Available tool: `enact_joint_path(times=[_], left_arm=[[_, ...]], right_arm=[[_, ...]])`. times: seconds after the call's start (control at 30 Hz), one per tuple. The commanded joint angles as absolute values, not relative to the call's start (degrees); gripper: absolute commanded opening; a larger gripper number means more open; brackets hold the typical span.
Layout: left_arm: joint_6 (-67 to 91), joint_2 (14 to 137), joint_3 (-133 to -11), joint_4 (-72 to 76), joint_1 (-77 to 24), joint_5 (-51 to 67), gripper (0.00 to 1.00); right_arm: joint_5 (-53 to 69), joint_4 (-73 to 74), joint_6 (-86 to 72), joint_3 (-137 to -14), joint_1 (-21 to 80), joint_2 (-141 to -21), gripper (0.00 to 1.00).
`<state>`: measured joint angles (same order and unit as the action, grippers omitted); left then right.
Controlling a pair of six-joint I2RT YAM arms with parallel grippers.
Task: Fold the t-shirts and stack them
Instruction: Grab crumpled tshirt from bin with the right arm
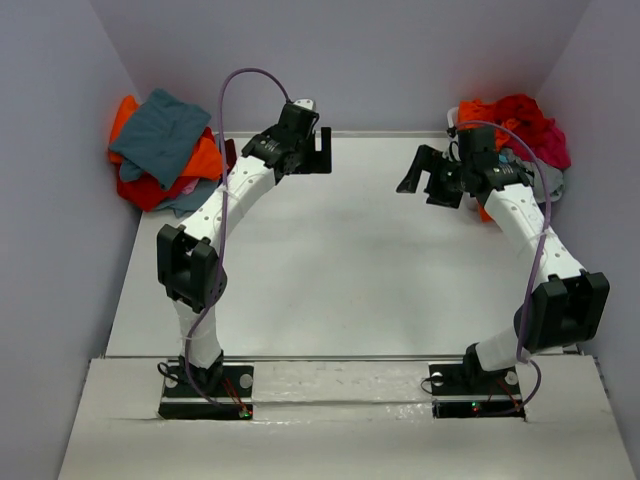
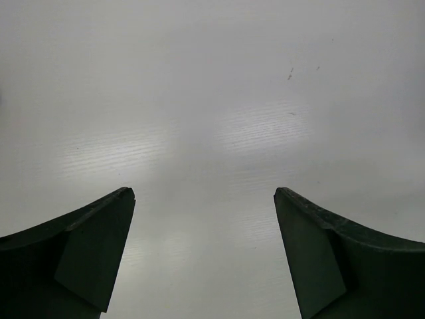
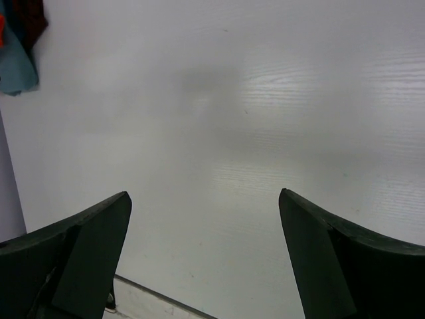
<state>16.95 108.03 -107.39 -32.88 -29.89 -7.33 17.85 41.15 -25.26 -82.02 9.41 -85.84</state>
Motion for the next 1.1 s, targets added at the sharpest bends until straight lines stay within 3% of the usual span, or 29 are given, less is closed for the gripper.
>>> enact_joint_path(times=[0.0, 0.27, 0.4, 0.6, 1.07], left_arm=[[16.1, 106.6, -110.3, -33.1, -30.1, -7.4, 0.99], [15.1, 105.8, -109.5, -33.0, -30.1, -7.6, 0.99], [15.3, 105.4, -108.6, -32.3, -30.1, -6.5, 0.99], [15.4, 105.5, -109.1, -31.9, -30.1, -5.2, 0.99], [15.7, 107.9, -110.3, -30.8, -30.1, -2.6, 0.99]], right_arm=[[9.3, 42.8, -22.7, -90.7, 9.6, -88.5, 0.99], [9.1, 49.6, -23.6, -106.2, -0.2, -97.6, 1.0], [1.3, 51.2, -24.6, -112.4, -0.7, -101.2, 1.0], [-8.1, 51.2, -26.1, -115.8, -1.8, -103.7, 1.0], [-12.2, 51.3, -32.3, -116.5, -10.1, -107.1, 1.0]])
